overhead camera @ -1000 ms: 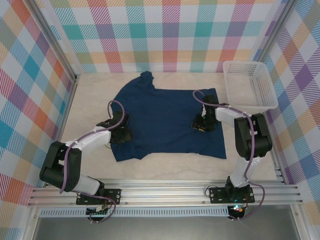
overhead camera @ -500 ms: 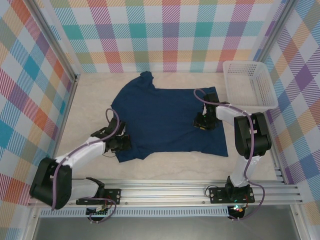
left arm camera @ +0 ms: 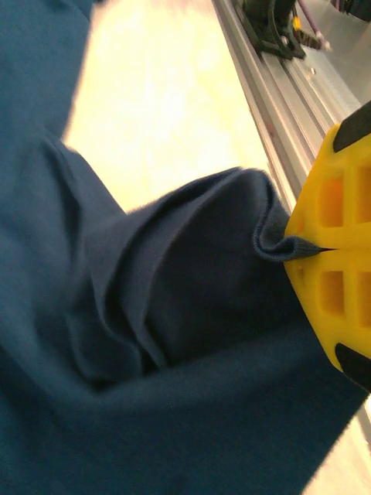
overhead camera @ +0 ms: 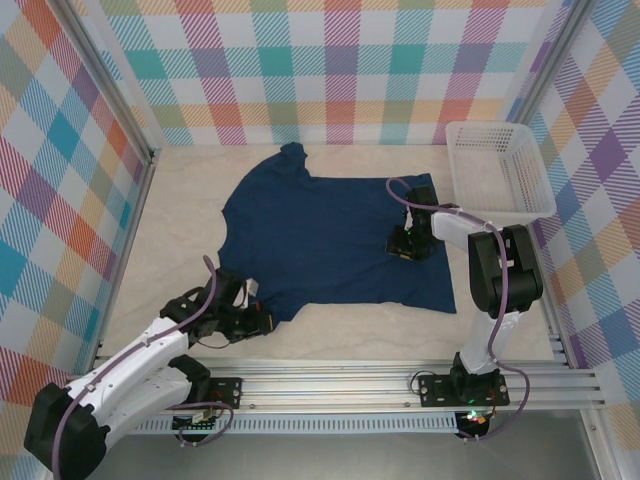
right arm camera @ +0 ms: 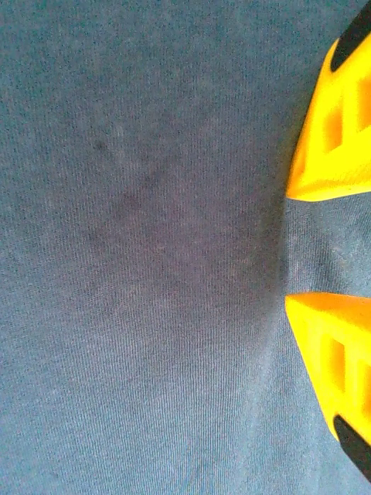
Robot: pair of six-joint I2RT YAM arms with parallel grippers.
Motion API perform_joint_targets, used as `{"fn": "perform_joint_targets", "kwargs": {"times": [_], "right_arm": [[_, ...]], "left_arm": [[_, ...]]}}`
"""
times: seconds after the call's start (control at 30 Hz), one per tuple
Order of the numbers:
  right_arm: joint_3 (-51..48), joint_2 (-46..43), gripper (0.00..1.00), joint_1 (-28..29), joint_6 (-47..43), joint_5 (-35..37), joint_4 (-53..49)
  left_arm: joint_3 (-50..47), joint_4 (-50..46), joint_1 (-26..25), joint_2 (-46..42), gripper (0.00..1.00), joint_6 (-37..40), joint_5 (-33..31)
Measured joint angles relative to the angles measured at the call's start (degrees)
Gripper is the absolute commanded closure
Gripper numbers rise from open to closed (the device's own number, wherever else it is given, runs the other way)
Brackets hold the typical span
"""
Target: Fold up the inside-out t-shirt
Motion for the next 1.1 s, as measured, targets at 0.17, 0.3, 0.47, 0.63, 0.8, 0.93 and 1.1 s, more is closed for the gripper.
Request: {"fn": "perform_joint_targets", "kwargs": {"times": [0.17, 0.3, 0.47, 0.63, 0.8, 0.93, 1.1], "right_arm": [[0.0, -0.26, 0.62, 0.0, -0.04, 0.72, -0.42], [0.0, -0.26, 0.62, 0.0, -0.04, 1.25, -0.72], [0.0, -0.26, 0.62, 0.0, -0.07, 1.22, -0.83], [0.0, -0.26, 0.61, 0.0, -0.44, 1.22, -0.87], [0.0, -0.26, 0.61, 0.0, -1.14, 1.2, -0.92], [0.0, -0.39, 0.61, 0.0, -1.36, 1.2, -1.09], [0.0, -0.48, 0.61, 0.0, -1.33, 1.2, -1.11]], "left_arm": [[0.07, -5.2, -5.77, -2.34, 1.0, -3.72, -7.37], [0.26, -8.41, -9.33, -3.3, 0.62, -6.25, -13.75], [1.05, -9.03, -10.12, -3.82, 0.39, -5.38, -16.98], [3.04, -5.07, -10.19, -4.59, 0.3, -1.7, -20.98], [5.95, 0.15, -10.23, 6.05, 0.28, 3.17, -22.03], [6.69, 2.99, -10.23, 13.86, 0.38, 5.97, -20.48], [6.69, 6.1, -10.25, 16.22, 0.67, 9.16, -14.47]]}}
